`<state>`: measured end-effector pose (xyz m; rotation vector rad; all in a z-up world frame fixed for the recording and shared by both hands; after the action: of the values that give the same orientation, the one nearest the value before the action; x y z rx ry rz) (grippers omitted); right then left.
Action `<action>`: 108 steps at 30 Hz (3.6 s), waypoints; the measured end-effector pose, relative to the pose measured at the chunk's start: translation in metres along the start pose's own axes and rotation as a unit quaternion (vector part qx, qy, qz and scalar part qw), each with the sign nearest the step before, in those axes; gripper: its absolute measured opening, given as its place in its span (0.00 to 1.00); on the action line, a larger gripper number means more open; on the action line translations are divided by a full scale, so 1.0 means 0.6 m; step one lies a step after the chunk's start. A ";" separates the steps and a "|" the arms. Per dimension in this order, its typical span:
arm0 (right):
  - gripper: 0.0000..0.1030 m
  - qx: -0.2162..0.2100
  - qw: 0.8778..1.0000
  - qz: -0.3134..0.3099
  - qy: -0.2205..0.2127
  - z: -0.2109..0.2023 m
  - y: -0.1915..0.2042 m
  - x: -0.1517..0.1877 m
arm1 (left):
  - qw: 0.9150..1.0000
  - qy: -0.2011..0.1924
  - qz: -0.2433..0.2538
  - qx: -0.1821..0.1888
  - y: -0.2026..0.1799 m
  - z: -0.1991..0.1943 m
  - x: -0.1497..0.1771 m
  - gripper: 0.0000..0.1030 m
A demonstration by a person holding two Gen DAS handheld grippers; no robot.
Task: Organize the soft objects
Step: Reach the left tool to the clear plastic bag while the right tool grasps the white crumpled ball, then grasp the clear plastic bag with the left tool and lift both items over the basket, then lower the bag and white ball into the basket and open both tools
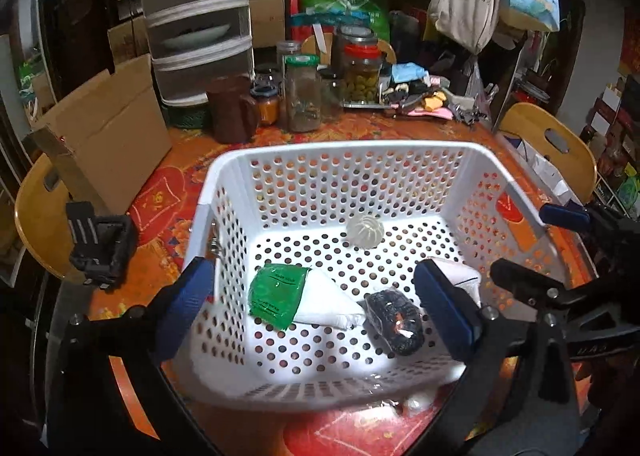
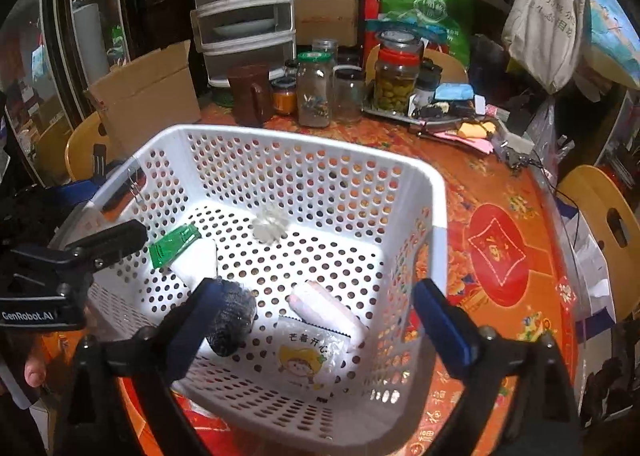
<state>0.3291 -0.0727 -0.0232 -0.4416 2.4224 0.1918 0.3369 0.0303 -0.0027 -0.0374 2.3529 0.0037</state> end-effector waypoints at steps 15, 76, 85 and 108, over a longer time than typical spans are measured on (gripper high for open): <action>1.00 -0.037 0.997 0.044 -0.059 -0.096 0.022 0.209 | 0.998 0.038 -0.012 0.047 -0.034 -0.024 0.241 0.99; 0.35 -0.057 0.997 -0.016 -0.056 -0.035 0.136 0.225 | 0.996 0.005 -0.079 0.046 0.072 -0.050 0.305 0.48; 0.35 -0.044 0.992 -0.014 -0.118 -0.149 0.104 0.174 | 0.997 -0.046 -0.051 0.037 0.046 -0.151 0.249 0.48; 0.35 0.011 0.993 -0.030 -0.113 -0.148 0.011 -0.065 | 0.999 -0.015 -0.032 0.028 0.003 -0.108 -0.056 0.48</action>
<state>0.3029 -0.0779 0.0703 -0.4555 2.1846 0.1789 0.3145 0.0320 0.0665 -0.0843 2.3196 -0.0928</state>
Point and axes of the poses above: each gripper's, at about its wrist camera, not at the fingertips, and z roughly the way its jaws point, y to its left, x to its underside, the point moved 10 cm from there along z, roughly the way its jaws point, and after that the axes turned 2 degrees about -x, right-handed, at the moved point
